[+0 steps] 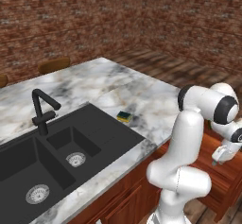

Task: Restock the sink supplies by placing the sponge and soap dispenser on the counter and next to the sink. Make sure the soap dispenser is upright.

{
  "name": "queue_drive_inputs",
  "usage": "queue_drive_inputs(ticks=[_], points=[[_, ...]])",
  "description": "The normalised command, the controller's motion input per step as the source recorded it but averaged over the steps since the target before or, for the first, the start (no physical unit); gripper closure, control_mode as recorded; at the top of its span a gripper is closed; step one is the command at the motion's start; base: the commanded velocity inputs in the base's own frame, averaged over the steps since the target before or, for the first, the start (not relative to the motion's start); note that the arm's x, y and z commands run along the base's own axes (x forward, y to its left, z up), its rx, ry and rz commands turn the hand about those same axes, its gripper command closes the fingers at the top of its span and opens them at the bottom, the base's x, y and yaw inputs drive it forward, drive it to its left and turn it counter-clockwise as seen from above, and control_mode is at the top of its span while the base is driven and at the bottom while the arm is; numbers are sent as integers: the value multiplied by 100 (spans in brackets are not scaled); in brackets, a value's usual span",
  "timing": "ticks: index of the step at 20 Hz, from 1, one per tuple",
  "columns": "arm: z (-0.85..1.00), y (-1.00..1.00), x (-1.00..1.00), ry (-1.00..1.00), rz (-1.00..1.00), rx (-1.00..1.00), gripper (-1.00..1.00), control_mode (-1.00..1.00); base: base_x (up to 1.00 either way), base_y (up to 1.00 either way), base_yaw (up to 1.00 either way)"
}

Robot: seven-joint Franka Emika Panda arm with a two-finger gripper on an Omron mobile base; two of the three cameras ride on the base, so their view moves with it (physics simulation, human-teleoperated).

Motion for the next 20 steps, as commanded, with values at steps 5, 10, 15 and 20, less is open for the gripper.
queue_drive_inputs(ticks=[5, 10, 15, 20], points=[[-26, 29, 0, 6, 0, 0, -100, -100, 0, 0, 0], [-26, 0, 7, 0, 0, 0, -100, -100, 0, 0, 0], [-8, -22, 1, -5, 0, 0, -100, -100, 0, 0, 0], [0, -30, 0, -6, 1, 0, -100, -100, 0, 0, 0]])
